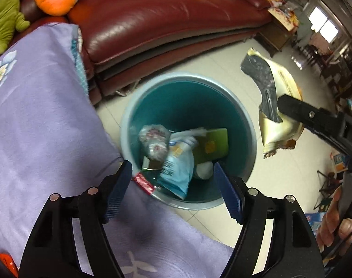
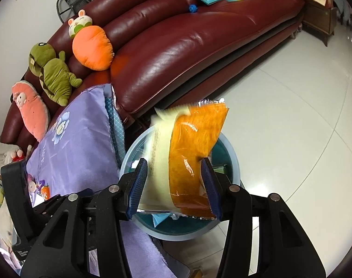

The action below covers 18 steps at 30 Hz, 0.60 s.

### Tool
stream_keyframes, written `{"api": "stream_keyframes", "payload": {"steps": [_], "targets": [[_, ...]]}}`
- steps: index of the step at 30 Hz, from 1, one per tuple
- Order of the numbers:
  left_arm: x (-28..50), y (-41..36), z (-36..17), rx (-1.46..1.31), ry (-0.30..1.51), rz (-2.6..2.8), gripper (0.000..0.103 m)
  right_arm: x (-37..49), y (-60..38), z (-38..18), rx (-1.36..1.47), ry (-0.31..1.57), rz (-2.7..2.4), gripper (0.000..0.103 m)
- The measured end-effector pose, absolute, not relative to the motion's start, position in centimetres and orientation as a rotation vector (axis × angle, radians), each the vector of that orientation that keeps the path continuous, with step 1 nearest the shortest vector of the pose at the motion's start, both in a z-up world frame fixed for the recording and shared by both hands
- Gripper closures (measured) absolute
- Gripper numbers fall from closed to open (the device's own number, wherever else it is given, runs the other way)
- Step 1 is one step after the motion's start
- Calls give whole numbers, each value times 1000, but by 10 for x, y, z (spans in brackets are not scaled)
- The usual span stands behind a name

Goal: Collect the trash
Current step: 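Carry wrapper and chip bag over the teal bin and release both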

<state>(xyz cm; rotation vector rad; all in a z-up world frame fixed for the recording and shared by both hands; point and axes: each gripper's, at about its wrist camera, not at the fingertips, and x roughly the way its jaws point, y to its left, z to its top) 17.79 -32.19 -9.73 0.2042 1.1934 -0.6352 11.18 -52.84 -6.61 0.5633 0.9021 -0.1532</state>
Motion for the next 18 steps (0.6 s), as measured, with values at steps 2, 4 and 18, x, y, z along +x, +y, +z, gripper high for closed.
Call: {"api": "stream_keyframes", "payload": {"steps": [2,4,18], "targets": [[180,-313,-94,194,1183,-618,22,117,-525,-65,554,906,-146,56],[182,-303,-92,180,1177,-600,21,131,-514,-65,510,912,-129,57],[192,-261,-84,100,1171,-579,18,140,-490,-64,478,964,-137,30]]}}
